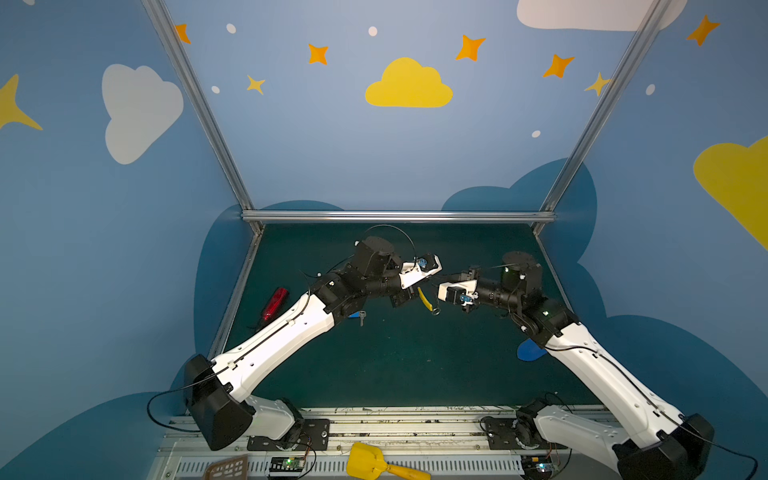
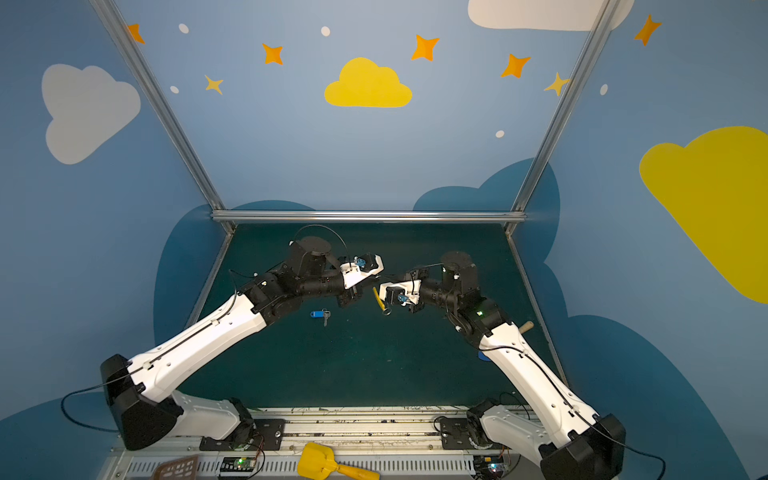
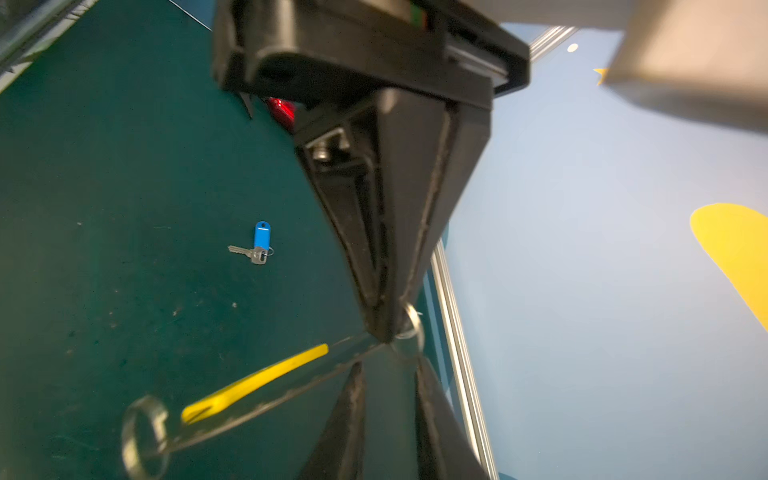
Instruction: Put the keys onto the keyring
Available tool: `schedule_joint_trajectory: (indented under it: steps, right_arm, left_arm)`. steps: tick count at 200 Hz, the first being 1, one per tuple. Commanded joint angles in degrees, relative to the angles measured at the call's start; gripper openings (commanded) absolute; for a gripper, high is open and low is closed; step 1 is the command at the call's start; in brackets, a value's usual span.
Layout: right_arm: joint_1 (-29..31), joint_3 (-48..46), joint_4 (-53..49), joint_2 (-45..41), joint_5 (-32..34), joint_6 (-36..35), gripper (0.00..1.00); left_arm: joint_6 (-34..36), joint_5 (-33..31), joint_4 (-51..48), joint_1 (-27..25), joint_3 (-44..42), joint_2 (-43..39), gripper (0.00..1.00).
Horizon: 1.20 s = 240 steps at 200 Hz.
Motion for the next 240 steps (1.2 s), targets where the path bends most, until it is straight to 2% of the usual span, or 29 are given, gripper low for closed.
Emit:
schedule_joint_trajectory:
  steps: [1,26,58,128,155,209,230,240]
  right_arm:
    - [0.6,-0.9,3.7,-1.1,2.1,0.2,0.22]
    - [0.7,-1.0,3.8,-1.1,2.2,0.6,0.22]
    - [0.7,-0.7,2.3,-0.5,-2.3,0.0,0.21]
    - [0.7,0.5,-2.2,1.3,-0.6,-1.6,0.09]
    - [0.7,1.2,-3.8,2.0,-0.7,-1.7,0.08]
    - [0.8,1.6,-3.9,3.1,-0.6,0.1,0.09]
    - [1.1,1.9,-4.1,3.6,0.4,1.0,0.19]
    - [1.1,1.9,-4.2,3.7,0.5,1.2,0.20]
  left_arm:
    - [0.6,-0.1,-2.4,-0.9,2.1,0.8,0.04]
    - [0.4,-0.5,-2.4,-1.1,2.5,1.3,0.04]
    - [0.3,-0.7,-3.0,-1.3,3.6,2.0,0.04]
    - [1.4,-0.6,-4.5,-1.8,5.0,2.7,0.04]
    - [2.0,-0.6,-4.8,-2.0,5.4,2.8,0.04]
    - [3.3,-0.5,-5.3,-2.5,5.4,2.7,0.04]
    - [3.9,-0.8,-5.3,-2.8,5.1,2.6,0.04]
    - [4.0,-0.9,-5.4,-2.8,5.1,2.4,0.04]
